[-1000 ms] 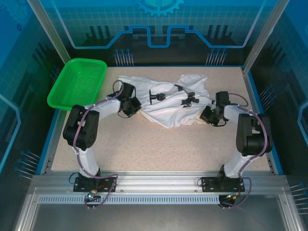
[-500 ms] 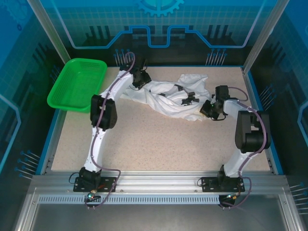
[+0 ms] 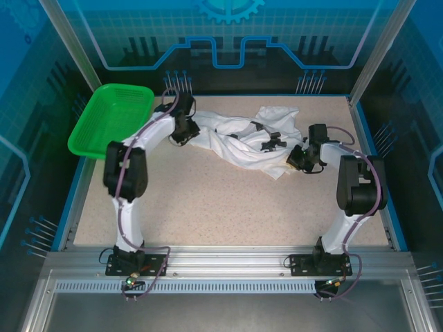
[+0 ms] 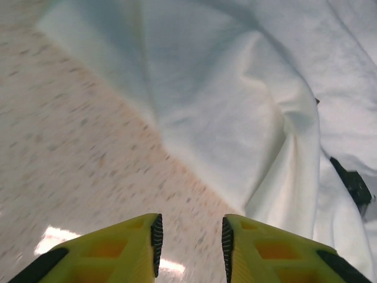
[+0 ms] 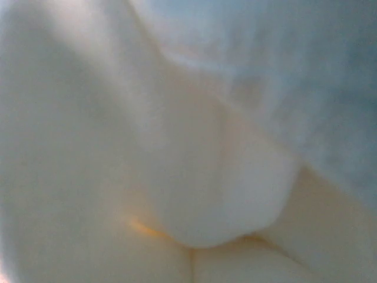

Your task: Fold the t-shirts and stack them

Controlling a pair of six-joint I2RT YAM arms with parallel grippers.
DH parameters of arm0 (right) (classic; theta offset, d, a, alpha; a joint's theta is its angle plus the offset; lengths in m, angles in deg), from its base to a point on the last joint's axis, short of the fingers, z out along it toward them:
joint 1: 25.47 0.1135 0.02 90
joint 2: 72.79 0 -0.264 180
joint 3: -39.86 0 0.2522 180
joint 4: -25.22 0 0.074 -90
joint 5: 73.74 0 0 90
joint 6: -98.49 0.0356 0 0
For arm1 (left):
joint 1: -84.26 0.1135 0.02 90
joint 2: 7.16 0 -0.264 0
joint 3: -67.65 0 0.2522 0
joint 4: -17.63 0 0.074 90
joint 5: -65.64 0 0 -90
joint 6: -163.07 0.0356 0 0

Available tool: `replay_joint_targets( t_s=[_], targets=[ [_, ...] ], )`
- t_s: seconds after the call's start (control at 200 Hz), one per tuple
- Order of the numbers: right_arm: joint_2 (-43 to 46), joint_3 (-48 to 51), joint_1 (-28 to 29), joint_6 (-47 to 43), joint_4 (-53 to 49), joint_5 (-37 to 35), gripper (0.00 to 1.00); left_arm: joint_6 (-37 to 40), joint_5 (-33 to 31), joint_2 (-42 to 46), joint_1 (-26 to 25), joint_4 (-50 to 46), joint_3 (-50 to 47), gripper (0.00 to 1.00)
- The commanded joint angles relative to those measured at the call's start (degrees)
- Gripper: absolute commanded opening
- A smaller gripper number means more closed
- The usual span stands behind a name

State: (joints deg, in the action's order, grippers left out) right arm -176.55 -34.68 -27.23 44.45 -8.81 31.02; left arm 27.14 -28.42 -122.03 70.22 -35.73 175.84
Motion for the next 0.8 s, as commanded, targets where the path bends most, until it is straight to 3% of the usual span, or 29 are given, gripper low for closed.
replay_joint_targets(
  t_s=[0.0,0.19,0.405,0.7,0.795],
  targets=[
    [-1.06,-0.67,0.91,-0.72,1.02,2.11,0.01,-6.23,3.74,2.9,0.07,11.88,-8.76,0.33],
    [-1.13,-0.22,0.93,-0.52,1.9,3.1,0.01,-6.54,9.77,-2.01,0.68,16.99,-10.26,0.31],
    [-0.59,0.08,0.9,-0.9,2.15,3.47,0.0,-4.25,10.62,-7.35,1.36,18.73,-6.47,0.32],
    [-0.88,-0.05,0.85,-1.0,2.0,3.8,0.0,-4.87,13.41,-10.8,1.83,20.43,-5.6,0.18],
    [-0.99,-0.05,0.84,-1.08,2.02,3.9,0.0,-4.56,13.71,-11.07,1.83,20.53,-4.75,0.27]
  ],
)
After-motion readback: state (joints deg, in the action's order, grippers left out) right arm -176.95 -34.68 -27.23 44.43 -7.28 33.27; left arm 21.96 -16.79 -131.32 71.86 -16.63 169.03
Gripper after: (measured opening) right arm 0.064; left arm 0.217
